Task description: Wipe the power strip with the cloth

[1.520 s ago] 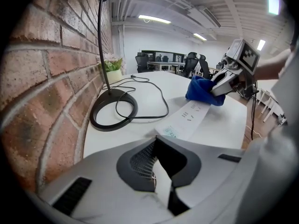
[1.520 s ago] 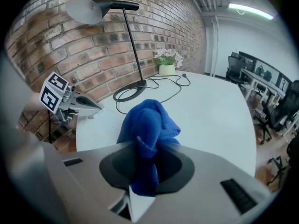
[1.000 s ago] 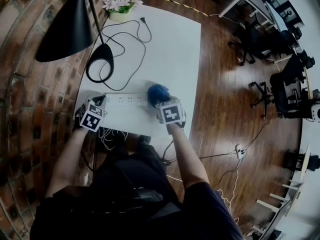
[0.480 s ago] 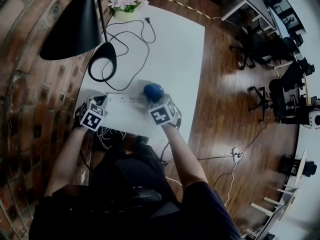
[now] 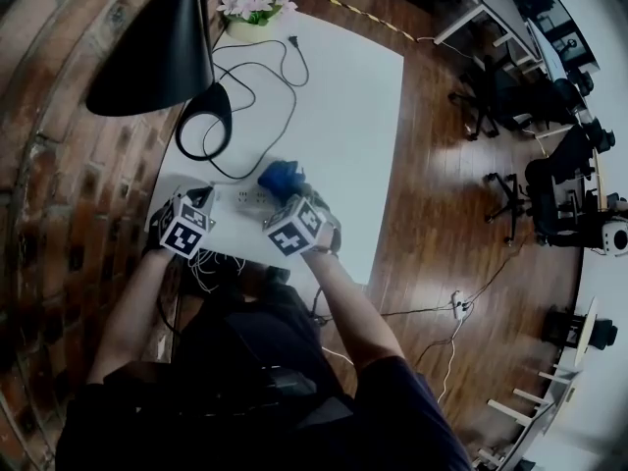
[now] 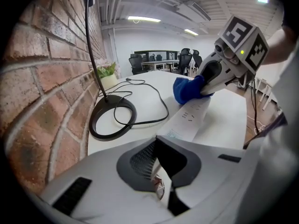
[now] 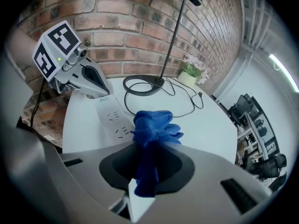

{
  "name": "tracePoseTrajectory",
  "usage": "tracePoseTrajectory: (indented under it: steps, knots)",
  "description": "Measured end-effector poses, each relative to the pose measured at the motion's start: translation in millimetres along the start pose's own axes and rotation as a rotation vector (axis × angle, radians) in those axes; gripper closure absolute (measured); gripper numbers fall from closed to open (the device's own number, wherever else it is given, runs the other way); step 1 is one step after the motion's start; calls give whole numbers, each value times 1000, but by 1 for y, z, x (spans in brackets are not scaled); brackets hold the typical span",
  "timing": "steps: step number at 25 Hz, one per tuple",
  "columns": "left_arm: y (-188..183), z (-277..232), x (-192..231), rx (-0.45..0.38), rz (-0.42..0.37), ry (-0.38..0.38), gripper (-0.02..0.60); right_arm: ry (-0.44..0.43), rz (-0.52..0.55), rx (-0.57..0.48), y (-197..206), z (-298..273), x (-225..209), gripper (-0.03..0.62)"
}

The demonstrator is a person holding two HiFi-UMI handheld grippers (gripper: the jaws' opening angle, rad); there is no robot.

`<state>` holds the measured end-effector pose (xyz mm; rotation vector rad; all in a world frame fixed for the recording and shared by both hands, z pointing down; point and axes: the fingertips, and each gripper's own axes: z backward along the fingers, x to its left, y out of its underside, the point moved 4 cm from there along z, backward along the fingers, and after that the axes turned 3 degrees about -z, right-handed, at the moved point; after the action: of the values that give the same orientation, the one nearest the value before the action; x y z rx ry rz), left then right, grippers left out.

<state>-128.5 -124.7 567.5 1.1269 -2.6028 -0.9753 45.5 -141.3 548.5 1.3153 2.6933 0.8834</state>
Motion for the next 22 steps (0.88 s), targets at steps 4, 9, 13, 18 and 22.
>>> tracePoseTrajectory:
  steps: [4,9,13,18,22]
  knots:
    - [2,2,-2,-8,-35,-11,575,-32,-32,-44,-18,-5,19,526]
    - [9,2,-4,3,-25,15,575,-54,-10,-85,-38,-9,42,526]
    - [10,0,-4,-4,-27,10,575,-67,19,-102,-48,-12,57,526]
    - [5,4,-5,-16,-27,5,575,-86,55,-113,-57,-14,69,526]
    - [5,3,-5,-26,-33,5,575,-105,52,-118,-62,-14,75,526]
